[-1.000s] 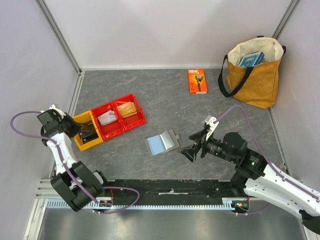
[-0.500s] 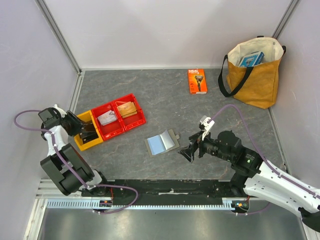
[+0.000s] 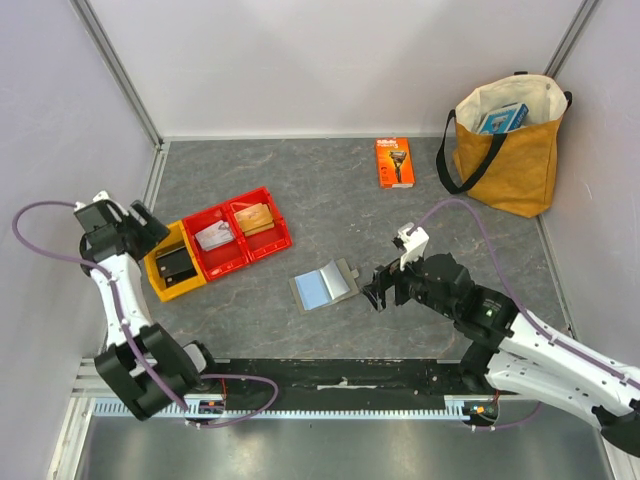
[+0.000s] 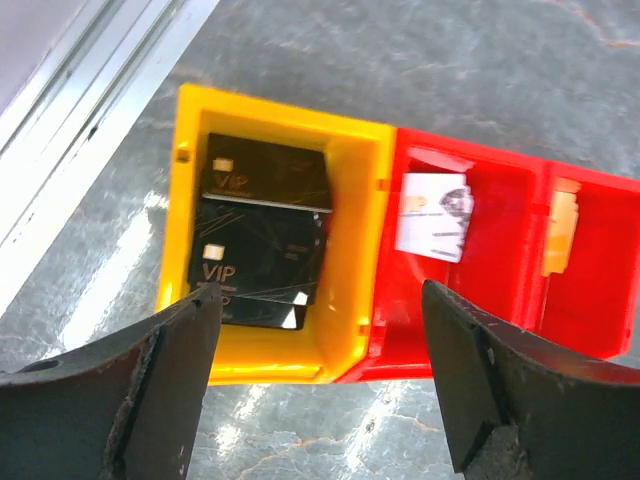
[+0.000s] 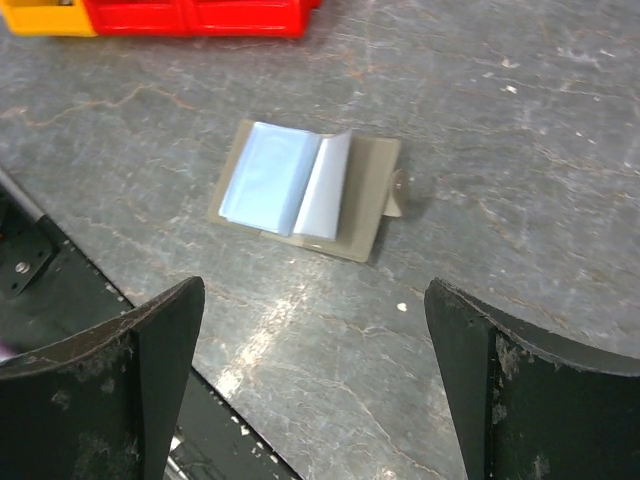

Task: Take the credit cards out of the card holder
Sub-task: Place the credit card in the storage box, then reset both arms

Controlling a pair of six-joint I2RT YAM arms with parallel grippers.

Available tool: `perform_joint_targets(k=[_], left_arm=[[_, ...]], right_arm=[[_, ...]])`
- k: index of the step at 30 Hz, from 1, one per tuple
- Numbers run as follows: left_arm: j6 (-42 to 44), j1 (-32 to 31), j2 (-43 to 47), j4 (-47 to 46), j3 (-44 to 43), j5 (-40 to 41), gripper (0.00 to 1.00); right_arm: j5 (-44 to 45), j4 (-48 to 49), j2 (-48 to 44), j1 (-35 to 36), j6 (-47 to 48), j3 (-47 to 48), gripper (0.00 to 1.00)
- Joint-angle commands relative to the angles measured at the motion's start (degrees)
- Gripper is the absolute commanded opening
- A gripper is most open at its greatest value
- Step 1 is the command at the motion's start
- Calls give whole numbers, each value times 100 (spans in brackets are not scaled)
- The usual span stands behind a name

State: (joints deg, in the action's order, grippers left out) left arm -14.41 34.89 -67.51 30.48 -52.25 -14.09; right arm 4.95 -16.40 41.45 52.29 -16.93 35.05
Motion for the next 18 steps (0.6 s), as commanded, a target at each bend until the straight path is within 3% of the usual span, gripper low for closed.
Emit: perform_joint_targets(k=[1,9,13,18], left_arm=[[-79,-667,588,423,-479,784,88],[-18,-2441,2335,766,-313,1883,96],[53,-3110,3469,907,-154,2094,97],[-78,-3410,4719,1687,-417,2461,97]], right_arm=[[989,-345,292,27,-258,459,98],[3247,-1153,786,-131,-688,1003,98],[4169,-1365,400,-316,-917,1127,98],[5269,-1453,-627,-342,-944,1066,98]])
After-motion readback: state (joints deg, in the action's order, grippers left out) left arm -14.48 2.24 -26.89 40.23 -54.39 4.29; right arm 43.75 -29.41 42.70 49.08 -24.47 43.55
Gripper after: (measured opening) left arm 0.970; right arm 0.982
